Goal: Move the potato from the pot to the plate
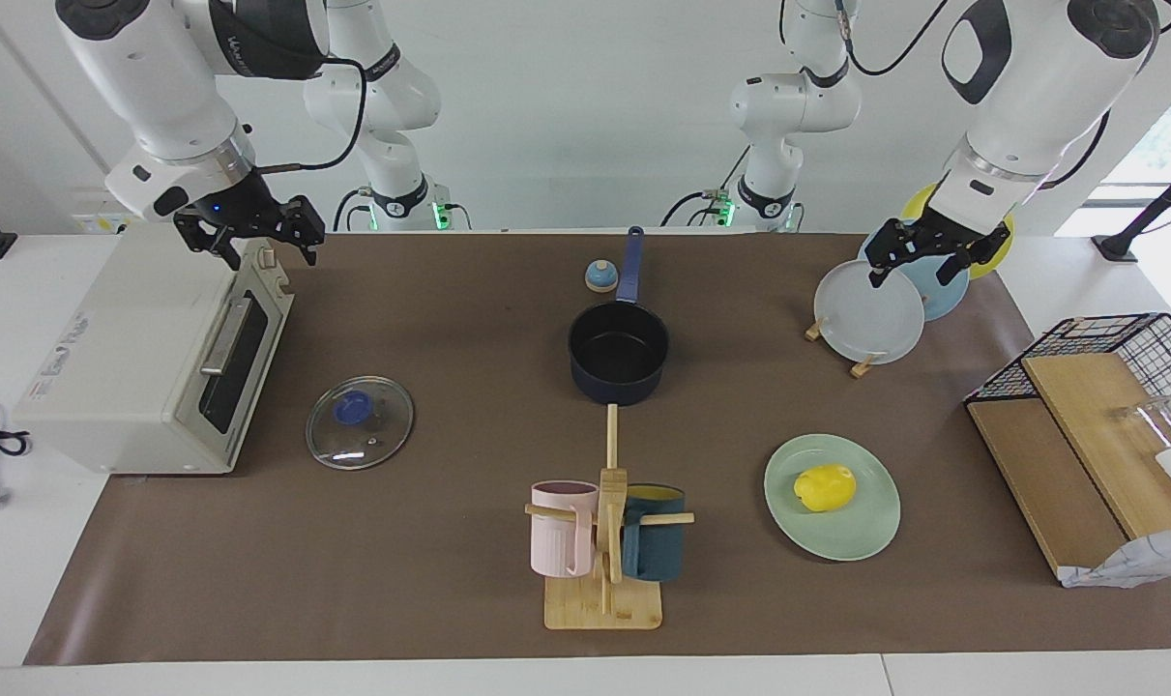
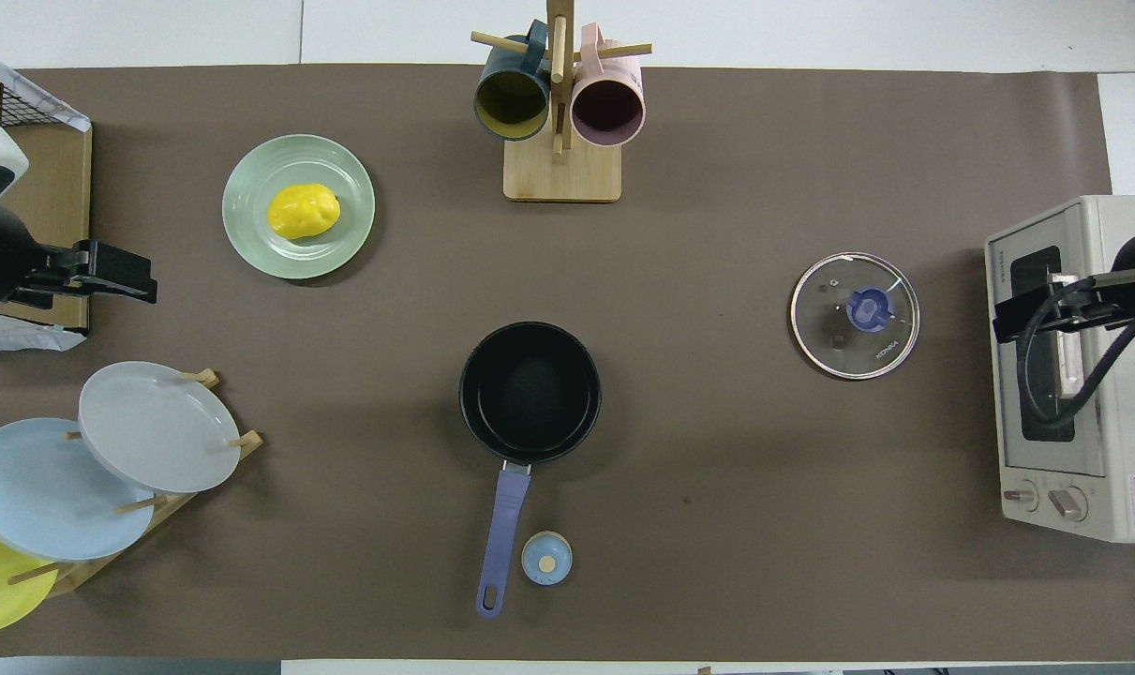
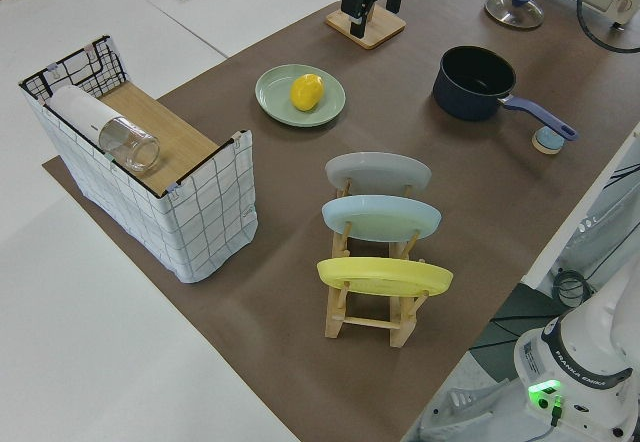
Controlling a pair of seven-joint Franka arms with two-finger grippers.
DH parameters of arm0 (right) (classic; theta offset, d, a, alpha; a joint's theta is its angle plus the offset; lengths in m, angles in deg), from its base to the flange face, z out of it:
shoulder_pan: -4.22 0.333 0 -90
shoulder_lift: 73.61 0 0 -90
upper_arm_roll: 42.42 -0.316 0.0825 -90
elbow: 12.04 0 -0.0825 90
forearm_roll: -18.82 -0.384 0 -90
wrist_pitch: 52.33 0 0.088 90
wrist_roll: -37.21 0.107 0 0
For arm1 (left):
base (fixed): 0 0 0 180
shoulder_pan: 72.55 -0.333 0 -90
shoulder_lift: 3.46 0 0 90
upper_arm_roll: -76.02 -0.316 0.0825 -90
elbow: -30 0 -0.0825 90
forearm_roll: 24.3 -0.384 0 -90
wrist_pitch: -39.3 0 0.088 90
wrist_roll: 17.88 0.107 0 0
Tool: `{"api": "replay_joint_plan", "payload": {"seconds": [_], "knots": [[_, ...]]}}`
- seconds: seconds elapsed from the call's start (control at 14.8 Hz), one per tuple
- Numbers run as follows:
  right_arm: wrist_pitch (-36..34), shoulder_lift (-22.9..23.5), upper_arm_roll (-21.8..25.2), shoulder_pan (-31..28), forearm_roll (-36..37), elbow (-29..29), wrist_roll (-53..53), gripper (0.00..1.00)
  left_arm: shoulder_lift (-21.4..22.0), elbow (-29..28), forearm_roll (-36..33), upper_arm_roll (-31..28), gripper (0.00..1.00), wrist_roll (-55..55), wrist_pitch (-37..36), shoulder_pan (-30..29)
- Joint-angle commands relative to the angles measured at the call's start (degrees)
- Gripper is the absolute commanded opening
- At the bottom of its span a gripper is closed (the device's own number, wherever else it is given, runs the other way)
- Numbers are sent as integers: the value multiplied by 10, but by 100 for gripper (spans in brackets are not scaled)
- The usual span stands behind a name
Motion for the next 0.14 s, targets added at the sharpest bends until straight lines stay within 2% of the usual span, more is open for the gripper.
{"api": "replay_joint_plan", "payload": {"seconds": [0.0,0.07], "knots": [[5,-6,-1,-3,-9,-6,6,100,-6,14,-8,-7,100,-4,-14,5],[5,-6,-1,-3,-9,-5,6,100,-6,14,-8,-7,100,-3,-14,4]]}}
